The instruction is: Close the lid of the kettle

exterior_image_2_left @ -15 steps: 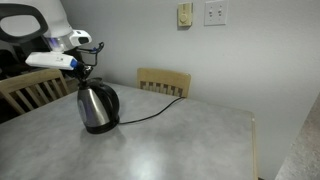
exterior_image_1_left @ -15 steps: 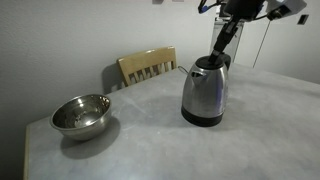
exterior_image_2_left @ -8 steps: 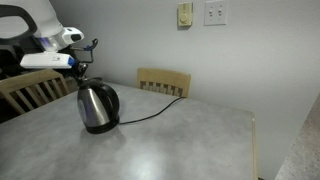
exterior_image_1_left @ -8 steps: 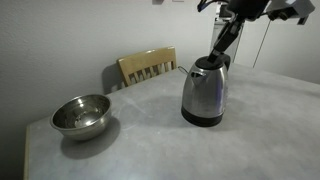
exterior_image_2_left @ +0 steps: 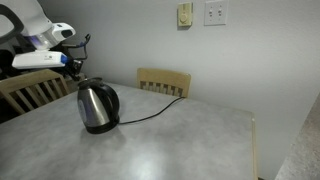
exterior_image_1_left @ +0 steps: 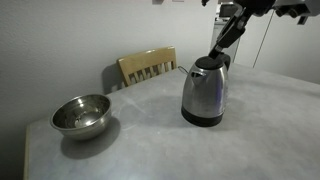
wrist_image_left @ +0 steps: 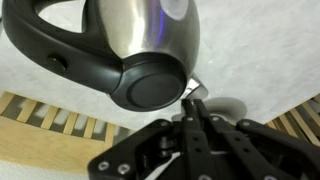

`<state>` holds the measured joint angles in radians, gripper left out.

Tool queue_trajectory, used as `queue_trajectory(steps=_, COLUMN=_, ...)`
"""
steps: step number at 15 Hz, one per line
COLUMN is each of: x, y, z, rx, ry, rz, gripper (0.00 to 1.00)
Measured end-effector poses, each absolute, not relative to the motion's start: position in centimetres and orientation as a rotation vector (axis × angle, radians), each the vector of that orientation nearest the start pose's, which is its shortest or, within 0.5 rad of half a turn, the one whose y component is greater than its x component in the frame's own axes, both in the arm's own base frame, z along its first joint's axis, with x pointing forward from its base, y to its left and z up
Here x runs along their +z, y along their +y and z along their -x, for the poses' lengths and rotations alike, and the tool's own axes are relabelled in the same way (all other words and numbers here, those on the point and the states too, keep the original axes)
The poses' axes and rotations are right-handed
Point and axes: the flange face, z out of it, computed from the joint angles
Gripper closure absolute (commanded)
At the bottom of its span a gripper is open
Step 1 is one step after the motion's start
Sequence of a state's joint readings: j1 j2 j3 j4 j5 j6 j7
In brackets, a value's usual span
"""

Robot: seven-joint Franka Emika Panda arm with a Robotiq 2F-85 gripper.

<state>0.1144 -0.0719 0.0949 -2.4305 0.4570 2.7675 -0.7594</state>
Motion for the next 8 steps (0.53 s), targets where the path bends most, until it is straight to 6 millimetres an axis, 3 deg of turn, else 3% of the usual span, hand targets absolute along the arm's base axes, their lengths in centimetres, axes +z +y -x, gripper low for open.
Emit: queue_trajectory(steps=8, x=37.6, y=8.9, z=-47.5, rx=-0.756, ry=-0.761, rz=2.851, gripper=0.05)
